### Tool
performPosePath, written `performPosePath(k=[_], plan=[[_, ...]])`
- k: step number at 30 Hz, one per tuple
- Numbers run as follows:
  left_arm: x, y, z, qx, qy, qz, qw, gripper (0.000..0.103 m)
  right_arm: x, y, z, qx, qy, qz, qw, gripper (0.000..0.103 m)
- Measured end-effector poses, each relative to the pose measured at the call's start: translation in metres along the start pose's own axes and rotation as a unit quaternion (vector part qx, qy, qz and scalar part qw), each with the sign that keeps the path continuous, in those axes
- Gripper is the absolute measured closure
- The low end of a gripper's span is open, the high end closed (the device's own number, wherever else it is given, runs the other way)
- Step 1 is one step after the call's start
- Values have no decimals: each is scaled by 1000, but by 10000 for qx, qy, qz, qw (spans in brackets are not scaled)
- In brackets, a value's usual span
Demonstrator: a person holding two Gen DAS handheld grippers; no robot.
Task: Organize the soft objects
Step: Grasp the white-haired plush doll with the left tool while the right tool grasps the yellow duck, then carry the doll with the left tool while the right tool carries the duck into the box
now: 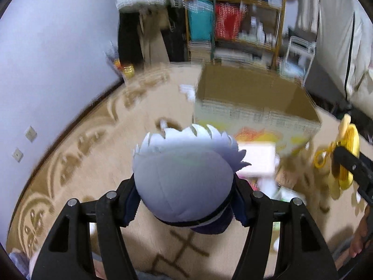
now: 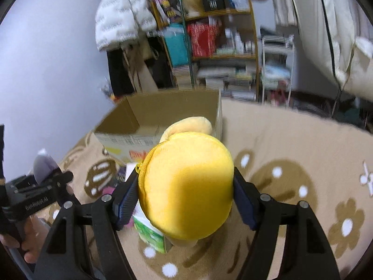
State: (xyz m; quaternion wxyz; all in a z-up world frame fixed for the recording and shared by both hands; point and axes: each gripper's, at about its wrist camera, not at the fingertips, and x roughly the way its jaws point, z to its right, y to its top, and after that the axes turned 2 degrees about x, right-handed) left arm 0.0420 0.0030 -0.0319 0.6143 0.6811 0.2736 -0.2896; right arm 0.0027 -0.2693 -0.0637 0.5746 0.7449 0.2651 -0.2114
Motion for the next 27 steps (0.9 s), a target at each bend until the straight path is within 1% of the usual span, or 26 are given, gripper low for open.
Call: performPosePath(k=[2, 4, 6, 8, 11, 16, 19, 21, 23, 27], plan=[[-20, 10, 2, -4, 90, 522, 9986, 39, -9, 6, -6, -143, -30, 280, 9995, 26], [-36, 18, 4, 10, 119, 927, 9956, 39, -16, 12, -10, -278, -53, 471, 9985, 26], [-44, 28, 6, 39, 32, 1192, 9929, 39, -15, 17, -13, -357, -44, 553, 9978, 26], [-48, 36, 11, 126, -28, 1346, 9908, 39, -13, 23, -17, -420, -37, 635, 9971, 26], [-52, 50, 20, 280, 3, 1554, 9875, 39, -9, 29, -22, -535, -18, 721, 9960, 26], [-42, 74, 30, 461, 47, 1867, 9813, 39, -2, 41, -27, -723, -62, 891, 9934, 26], [-28, 88, 35, 456, 36, 1942, 9799, 39, 7, 49, -25, -733, -62, 919, 9931, 26], [-20, 94, 39, 495, 100, 1996, 9786, 39, 10, 51, -25, -745, -107, 943, 9927, 26], [-12, 97, 44, 574, 145, 2025, 9775, 38, 20, 59, -23, -738, -127, 960, 9926, 26], [3, 101, 50, 584, 76, 2006, 9779, 38, 38, 73, -17, -653, -125, 952, 9932, 26]])
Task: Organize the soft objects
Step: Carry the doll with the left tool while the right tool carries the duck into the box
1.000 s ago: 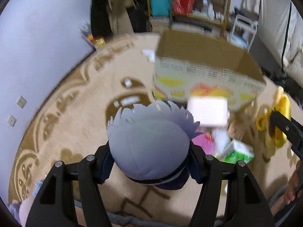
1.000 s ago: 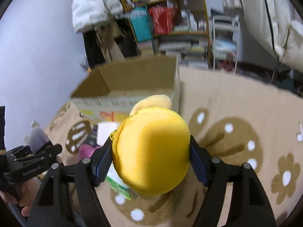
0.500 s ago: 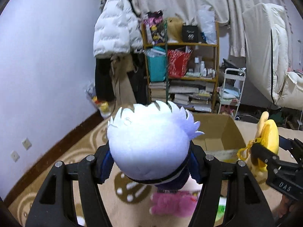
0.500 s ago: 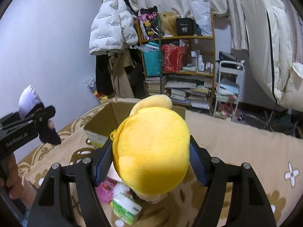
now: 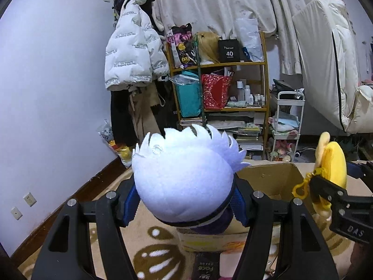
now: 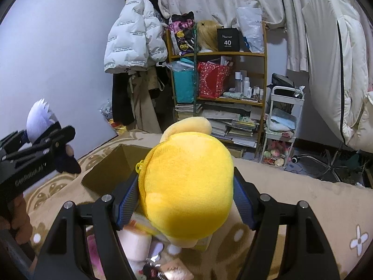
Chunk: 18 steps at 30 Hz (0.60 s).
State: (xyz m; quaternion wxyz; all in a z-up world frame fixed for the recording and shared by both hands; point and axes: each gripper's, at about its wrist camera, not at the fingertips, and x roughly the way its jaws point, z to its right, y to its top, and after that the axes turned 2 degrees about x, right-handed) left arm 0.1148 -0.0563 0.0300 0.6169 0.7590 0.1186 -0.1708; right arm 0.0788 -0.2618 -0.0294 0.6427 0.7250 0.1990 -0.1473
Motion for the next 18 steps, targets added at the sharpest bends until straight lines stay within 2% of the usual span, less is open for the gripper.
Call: performPosePath(k=[9, 18], plan=[[34, -13, 11, 47, -194, -177, 9996, 38, 35, 0, 14, 159, -92, -109, 9998, 26], [57, -27, 23, 216, -367, -455, 9981, 37, 50, -11, 20, 206, -4, -298, 9993, 26]])
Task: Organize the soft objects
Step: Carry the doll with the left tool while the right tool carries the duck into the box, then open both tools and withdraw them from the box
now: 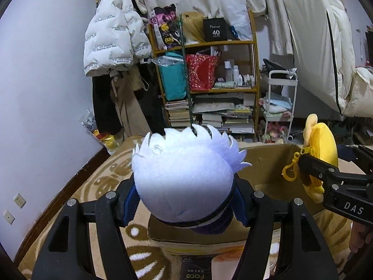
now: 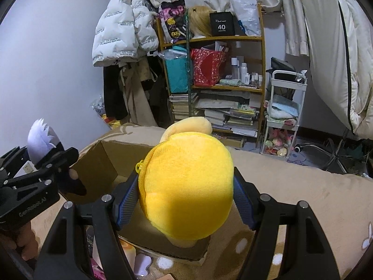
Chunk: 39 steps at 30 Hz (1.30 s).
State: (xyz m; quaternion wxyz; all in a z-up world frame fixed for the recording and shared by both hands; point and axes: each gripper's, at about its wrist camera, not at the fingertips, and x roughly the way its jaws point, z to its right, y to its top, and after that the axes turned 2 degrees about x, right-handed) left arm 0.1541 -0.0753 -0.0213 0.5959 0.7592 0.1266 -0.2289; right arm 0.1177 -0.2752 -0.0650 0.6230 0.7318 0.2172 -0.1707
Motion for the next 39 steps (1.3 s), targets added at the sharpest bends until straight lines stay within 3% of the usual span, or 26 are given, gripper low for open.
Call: performPosePath(k=[12, 14, 16, 22, 28, 31, 35, 39], plan=[[4, 2, -4, -93, -137, -185, 9997, 36, -3, -2, 0, 205, 277, -83, 9994, 24], [2, 2, -2, -54, -108, -157, 9998, 33, -2, -3, 0, 219, 294, -108, 9993, 23], [2, 2, 1, 4, 13, -172, 9999, 21, -1, -2, 1, 300, 370, -158, 9987, 21], [4, -1, 3, 91, 124, -241, 9996, 13, -5, -3, 1, 350, 447, -96, 9983, 7], [1, -5, -3, 42, 221, -307, 9993, 4, -14, -2, -2, 285, 387, 5, 9988, 0], [-6, -8, -6, 68, 233, -340, 9991, 3, -19, -4, -2, 304, 347, -16, 9989, 0], [-16, -14, -10, 4, -73, -560, 9984, 3, -30, -5, -7, 196, 331, -5, 9993, 0], [-32, -18, -11, -6, -30, -610, 9981, 3, -45, -9, -12, 145, 303, 36, 9994, 0]])
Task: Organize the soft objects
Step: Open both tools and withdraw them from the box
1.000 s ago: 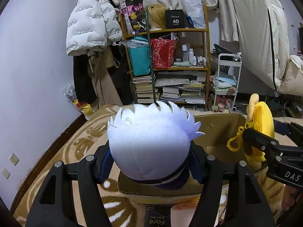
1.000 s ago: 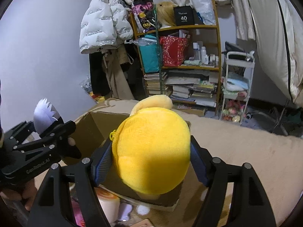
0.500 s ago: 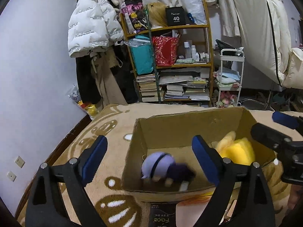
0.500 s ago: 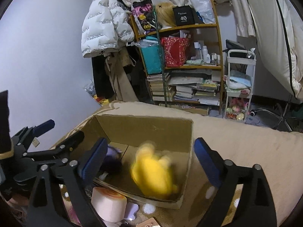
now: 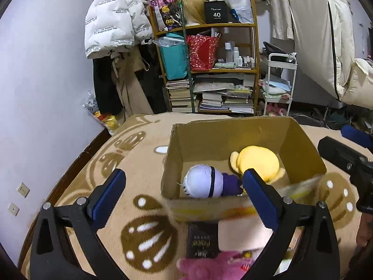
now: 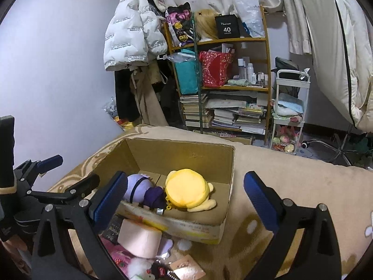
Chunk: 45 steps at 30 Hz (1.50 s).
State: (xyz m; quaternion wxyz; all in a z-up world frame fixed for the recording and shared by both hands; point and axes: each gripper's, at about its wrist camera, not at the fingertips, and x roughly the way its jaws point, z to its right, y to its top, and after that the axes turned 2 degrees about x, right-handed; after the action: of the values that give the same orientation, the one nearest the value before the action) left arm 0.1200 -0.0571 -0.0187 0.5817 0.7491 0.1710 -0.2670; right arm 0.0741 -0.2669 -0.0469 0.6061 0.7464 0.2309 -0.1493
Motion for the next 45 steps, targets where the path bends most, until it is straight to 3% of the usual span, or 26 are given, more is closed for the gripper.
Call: performPosePath(k=[13, 22, 28, 45], plan=[[-64, -28, -16, -129, -148, -336, 9992, 3, -57, -11, -21, 9, -1, -76, 10000, 0], [-100, -48, -28, -216, -316, -395, 9985, 3, -82, -29, -30, 206, 5, -401, 9990, 0], [-94, -57, -23, -74, -435, -617, 9971, 3, -82, -41, -34, 335, -26, -660, 9973, 0], [-43, -69, -6, 119, -659, -1400, 9879, 3, -31, -63, -24, 764, -53, -1390, 9873, 0]])
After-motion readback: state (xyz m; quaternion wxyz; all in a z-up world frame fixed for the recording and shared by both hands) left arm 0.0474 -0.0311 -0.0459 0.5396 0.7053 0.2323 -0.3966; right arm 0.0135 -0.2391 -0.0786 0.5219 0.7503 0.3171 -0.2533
